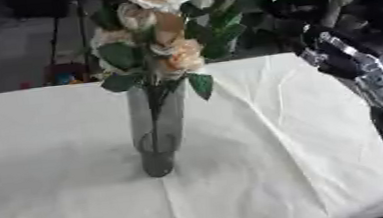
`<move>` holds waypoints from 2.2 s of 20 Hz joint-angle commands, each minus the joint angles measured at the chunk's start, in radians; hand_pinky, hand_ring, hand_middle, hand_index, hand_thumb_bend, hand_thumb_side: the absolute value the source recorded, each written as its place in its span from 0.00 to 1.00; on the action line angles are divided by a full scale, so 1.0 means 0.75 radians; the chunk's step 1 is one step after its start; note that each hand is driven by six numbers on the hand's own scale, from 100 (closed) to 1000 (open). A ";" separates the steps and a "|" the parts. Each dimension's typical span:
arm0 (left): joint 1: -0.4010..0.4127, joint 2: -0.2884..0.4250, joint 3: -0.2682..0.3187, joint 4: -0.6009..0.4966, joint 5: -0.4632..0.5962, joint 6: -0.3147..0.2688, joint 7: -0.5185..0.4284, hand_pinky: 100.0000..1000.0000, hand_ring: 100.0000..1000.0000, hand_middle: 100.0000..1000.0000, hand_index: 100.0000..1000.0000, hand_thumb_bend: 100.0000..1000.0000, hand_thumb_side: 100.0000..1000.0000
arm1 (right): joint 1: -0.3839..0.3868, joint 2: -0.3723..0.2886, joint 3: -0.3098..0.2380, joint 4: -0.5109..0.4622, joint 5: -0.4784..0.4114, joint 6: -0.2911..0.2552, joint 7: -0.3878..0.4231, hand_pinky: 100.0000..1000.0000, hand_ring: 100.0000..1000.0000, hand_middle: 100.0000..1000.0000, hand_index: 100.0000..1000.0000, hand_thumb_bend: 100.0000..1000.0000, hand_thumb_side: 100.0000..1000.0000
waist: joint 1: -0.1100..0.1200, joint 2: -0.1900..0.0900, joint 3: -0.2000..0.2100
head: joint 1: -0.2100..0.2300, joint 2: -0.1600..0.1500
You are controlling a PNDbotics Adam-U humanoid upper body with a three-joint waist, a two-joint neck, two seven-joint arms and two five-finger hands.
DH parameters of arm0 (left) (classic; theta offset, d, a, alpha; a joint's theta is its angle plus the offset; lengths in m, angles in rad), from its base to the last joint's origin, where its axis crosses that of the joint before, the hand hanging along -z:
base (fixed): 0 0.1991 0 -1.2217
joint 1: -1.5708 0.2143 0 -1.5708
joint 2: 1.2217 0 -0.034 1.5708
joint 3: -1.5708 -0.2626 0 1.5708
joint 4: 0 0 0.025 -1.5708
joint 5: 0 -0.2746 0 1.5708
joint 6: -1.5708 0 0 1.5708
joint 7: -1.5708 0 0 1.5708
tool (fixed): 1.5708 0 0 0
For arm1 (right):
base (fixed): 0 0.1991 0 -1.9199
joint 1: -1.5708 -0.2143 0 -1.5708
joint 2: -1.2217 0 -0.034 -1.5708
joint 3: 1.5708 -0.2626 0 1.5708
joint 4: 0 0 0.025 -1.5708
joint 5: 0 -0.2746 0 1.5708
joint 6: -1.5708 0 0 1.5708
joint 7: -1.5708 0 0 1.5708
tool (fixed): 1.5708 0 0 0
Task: Arrange flowers into the vase.
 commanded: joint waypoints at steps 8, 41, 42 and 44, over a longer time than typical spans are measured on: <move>-0.027 0.000 0.025 -0.039 -0.007 -0.001 0.032 0.70 0.95 0.65 0.79 0.87 0.76 | 0.091 -0.044 -0.257 0.111 -0.091 -0.441 0.434 0.72 0.91 0.94 1.00 0.00 0.57 | 0.019 -0.029 -0.027 | 0.019 -0.026; -0.028 0.004 0.059 -0.043 -0.022 -0.005 0.078 0.69 0.95 0.64 0.79 0.86 0.76 | 0.705 0.207 -0.703 0.939 -0.706 -0.065 -0.173 0.19 0.50 0.61 1.00 0.00 1.00 | 0.028 -0.030 -0.080 | 0.005 -0.046; -0.031 0.002 0.055 -0.044 -0.021 -0.004 0.075 0.69 0.94 0.64 0.79 0.86 0.76 | 0.721 0.219 -0.671 0.972 -0.715 -0.050 -0.193 0.22 0.52 0.63 1.00 0.00 1.00 | 0.029 -0.029 -0.070 | -0.004 -0.048; -0.041 -0.004 0.047 -0.047 -0.018 -0.003 0.067 0.69 0.94 0.64 0.79 0.86 0.76 | 0.749 0.255 -0.600 1.043 -0.696 -0.011 -0.236 0.29 0.56 0.67 1.00 0.00 1.00 | 0.033 -0.026 -0.043 | -0.026 -0.054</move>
